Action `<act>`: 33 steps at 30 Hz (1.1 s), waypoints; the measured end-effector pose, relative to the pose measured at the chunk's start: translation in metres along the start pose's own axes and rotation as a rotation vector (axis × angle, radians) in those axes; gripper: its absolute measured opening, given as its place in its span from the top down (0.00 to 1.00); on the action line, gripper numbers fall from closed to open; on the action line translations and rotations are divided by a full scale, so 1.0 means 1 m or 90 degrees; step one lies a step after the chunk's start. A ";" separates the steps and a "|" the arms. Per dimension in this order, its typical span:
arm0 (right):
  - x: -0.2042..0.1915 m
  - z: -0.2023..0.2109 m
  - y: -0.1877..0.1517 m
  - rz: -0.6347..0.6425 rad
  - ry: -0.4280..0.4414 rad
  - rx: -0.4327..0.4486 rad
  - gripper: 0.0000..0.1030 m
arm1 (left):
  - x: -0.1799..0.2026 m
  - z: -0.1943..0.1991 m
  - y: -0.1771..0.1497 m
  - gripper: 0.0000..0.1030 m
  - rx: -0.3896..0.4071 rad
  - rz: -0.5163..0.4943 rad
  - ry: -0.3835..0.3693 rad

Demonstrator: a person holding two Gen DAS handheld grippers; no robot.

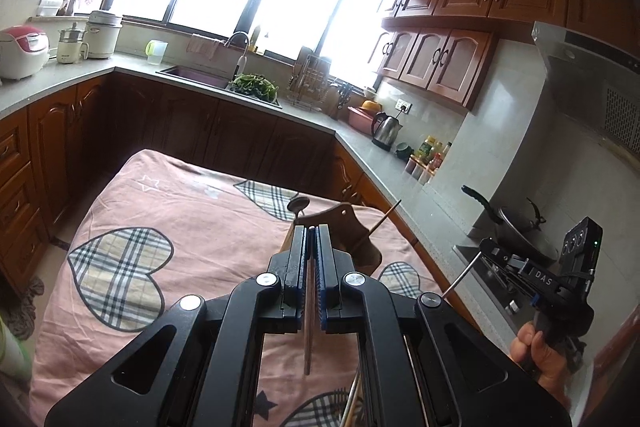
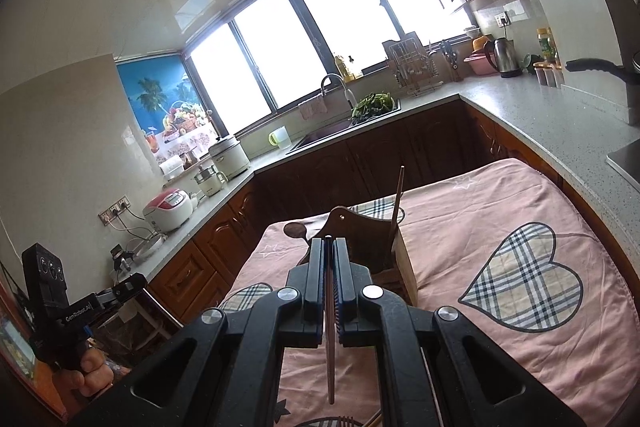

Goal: Organize utensils
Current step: 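Lift the metal utensil with the left tool toward the holder while the right tool carries its chopstick, then lower the metal utensil into the holder and open the left tool while the right tool releases its chopstick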

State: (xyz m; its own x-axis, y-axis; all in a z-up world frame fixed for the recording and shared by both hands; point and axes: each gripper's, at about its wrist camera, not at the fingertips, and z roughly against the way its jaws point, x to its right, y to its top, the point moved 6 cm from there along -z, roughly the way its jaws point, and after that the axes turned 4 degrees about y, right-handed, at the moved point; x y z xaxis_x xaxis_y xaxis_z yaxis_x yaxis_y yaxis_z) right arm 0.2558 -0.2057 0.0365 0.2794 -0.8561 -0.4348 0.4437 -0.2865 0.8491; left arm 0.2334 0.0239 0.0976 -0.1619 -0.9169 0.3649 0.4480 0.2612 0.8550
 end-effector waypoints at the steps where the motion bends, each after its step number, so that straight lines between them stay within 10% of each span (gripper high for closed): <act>1: 0.002 -0.001 0.005 0.000 -0.001 0.007 0.96 | 0.002 -0.002 0.007 0.97 0.010 -0.001 -0.003; 16: 0.032 -0.036 0.091 -0.004 -0.041 0.129 0.96 | 0.010 -0.072 0.094 0.97 0.118 0.045 -0.017; 33: 0.085 -0.126 0.040 -0.021 -0.078 0.072 0.96 | -0.015 -0.173 0.032 0.97 0.054 0.072 0.030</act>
State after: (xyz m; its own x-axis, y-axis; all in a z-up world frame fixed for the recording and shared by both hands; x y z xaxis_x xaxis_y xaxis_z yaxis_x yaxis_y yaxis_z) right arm 0.4046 -0.2355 -0.0041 0.1574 -0.8894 -0.4291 0.3504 -0.3560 0.8663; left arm 0.4024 -0.0065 0.0563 -0.0724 -0.8931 0.4440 0.3847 0.3857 0.8386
